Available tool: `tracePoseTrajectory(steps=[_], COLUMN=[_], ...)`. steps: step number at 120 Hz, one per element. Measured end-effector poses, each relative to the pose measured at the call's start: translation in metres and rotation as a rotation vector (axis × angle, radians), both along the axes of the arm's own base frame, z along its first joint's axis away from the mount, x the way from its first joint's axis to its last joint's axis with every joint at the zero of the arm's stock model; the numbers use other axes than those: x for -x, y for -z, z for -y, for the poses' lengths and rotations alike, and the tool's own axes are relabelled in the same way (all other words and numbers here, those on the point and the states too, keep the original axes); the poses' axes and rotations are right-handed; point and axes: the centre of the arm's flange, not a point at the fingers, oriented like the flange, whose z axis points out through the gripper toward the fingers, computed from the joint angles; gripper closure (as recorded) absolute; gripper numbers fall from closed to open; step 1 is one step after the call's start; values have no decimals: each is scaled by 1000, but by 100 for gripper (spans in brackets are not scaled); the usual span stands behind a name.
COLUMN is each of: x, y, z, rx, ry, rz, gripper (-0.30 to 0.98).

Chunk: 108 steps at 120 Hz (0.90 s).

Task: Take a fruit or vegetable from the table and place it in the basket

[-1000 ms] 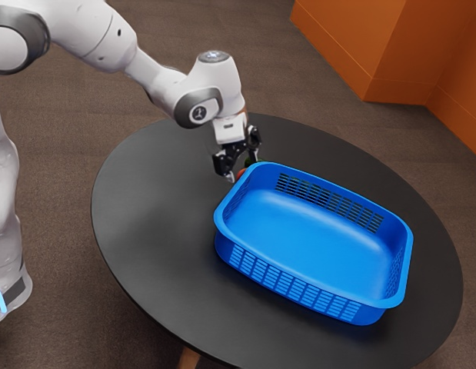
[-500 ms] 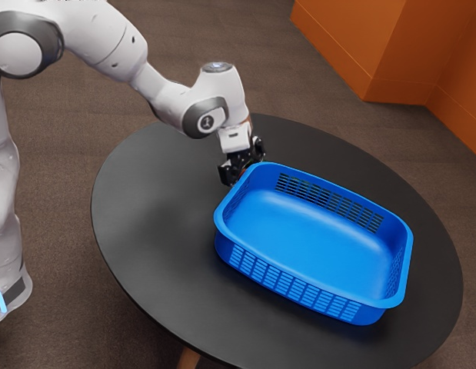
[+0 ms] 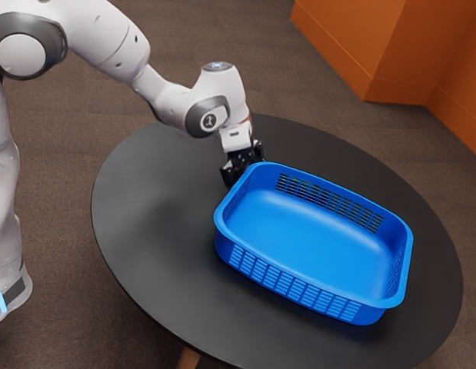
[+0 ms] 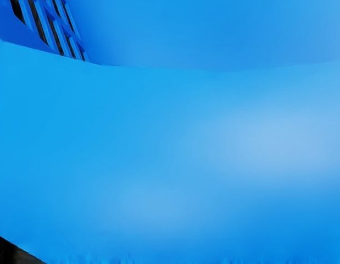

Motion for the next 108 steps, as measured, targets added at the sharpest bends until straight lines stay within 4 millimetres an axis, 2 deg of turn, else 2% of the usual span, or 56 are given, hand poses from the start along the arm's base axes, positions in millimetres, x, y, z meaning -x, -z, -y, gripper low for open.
tracePoseTrajectory(steps=[9, 18, 26, 35, 39, 43, 49, 54, 62, 71, 80, 84, 90, 108], x=[4, 8, 13, 15, 10, 4, -3, -3, 5, 19, 32, 35, 36, 33], y=[-9, -32, -60, -102, -131, -160, -196, -208, -207, -193, -173, -165, -158, -144], z=[-12, -29, -36, -31, -19, 2, 52, 102, 173, 241, 291, 301, 306, 299], rx=[8, 17, 29, 29, -6, -53, -112, -145, -177, -199, -209, -209, -206, -188], ry=[-17, -41, -44, -14, 28, 83, 178, 256, 350, 426, 466, 464, 441, 345], rz=[6, 31, 61, 97, 115, 125, 125, 104, 44, -36, -109, -138, -173, -240], gripper=[38, 38, 38, 38, 38, 38, 37, 37, 38, 38, 38, 37, 33, 14])
